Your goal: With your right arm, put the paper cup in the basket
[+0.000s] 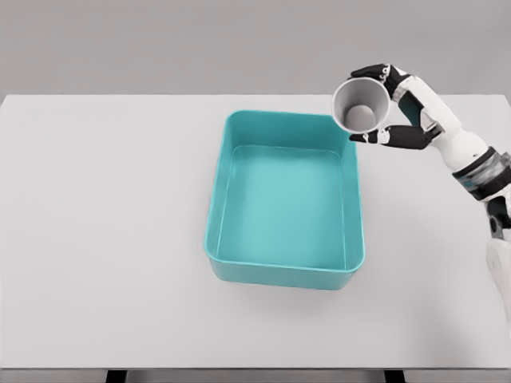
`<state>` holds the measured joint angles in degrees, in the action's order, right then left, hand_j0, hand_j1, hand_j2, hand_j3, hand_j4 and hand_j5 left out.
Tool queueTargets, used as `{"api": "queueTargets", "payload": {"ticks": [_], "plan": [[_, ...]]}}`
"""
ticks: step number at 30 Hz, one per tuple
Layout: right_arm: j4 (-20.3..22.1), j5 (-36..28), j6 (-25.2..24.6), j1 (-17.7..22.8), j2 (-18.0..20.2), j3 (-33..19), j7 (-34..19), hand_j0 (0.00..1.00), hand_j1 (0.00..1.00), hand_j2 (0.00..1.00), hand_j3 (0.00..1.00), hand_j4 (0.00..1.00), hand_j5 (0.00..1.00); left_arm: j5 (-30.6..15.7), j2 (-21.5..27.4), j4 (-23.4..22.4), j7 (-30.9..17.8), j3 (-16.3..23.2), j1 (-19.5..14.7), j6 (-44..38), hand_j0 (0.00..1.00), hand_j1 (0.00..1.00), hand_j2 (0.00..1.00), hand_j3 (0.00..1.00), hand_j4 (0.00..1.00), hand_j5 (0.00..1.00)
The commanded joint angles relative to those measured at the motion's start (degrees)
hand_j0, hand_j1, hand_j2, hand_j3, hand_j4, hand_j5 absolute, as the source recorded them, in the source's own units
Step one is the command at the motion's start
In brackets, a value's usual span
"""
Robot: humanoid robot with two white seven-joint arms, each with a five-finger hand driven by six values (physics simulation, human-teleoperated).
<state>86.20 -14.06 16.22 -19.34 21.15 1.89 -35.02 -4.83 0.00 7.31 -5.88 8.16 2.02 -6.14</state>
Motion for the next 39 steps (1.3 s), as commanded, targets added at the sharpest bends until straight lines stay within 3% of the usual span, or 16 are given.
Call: {"api": "queueTargets", "payload": {"ticks": [1,8,14,21,27,29,30,31,32,39], "plan": [[1.2,-0.1,0.0,0.0,0.0,1.8,0.0,0.62,0.62,0.62,0.62,0.62,0.62,0.0,0.0,0.0,0.0,0.0,0.0,0.0,1.00,1.00,1.00,1.00,1.00,1.00],[2.4,1.0,0.5,-0.4,0.8,6.4,0.0,0.62,0.62,0.62,0.62,0.62,0.62,0.0,0.0,0.0,0.0,0.0,0.0,0.0,1.00,1.00,1.00,1.00,1.00,1.00],[4.2,9.0,0.6,-1.8,0.9,10.6,0.0,0.62,0.62,0.62,0.62,0.62,0.62,0.0,0.0,0.0,0.0,0.0,0.0,0.0,1.00,1.00,1.00,1.00,1.00,1.00],[5.0,12.7,0.7,-2.6,1.7,13.1,0.0,0.62,0.62,0.62,0.62,0.62,0.62,0.0,0.0,0.0,0.0,0.0,0.0,0.0,1.00,1.00,1.00,1.00,1.00,1.00],[7.3,14.1,0.6,-4.4,5.7,17.6,0.0,0.63,0.63,0.63,0.63,0.63,0.63,0.0,0.0,0.0,0.0,0.0,0.0,0.0,1.00,1.00,1.00,1.00,1.00,1.00],[7.4,14.1,0.6,-4.6,6.6,18.2,0.0,0.66,0.66,0.66,0.66,0.66,0.66,0.0,0.0,0.0,0.0,0.0,0.0,0.0,1.00,1.00,1.00,1.00,1.00,1.00],[7.4,14.1,0.6,-4.7,6.9,18.6,0.0,0.73,0.73,0.73,0.73,0.73,0.73,0.0,0.0,0.0,0.0,0.0,0.0,0.0,1.00,1.00,1.00,1.00,1.00,1.00],[7.6,14.1,0.6,-4.7,6.8,18.6,0.0,0.88,0.88,0.88,0.88,0.88,0.88,0.0,0.0,0.0,0.0,0.0,0.0,0.1,1.00,1.00,1.00,1.00,1.00,1.00],[7.8,14.1,0.6,-4.8,6.9,18.6,0.0,0.93,0.93,0.93,0.93,0.93,0.93,0.0,0.0,0.0,0.0,0.0,0.0,0.1,1.00,1.00,1.00,1.00,1.00,1.00],[8.9,14.1,0.3,-4.9,7.7,18.7,0.0,0.93,0.93,0.93,0.93,0.93,0.93,0.0,0.0,0.0,0.0,0.0,0.0,0.1,1.00,1.00,1.00,1.00,1.00,1.00]]}}
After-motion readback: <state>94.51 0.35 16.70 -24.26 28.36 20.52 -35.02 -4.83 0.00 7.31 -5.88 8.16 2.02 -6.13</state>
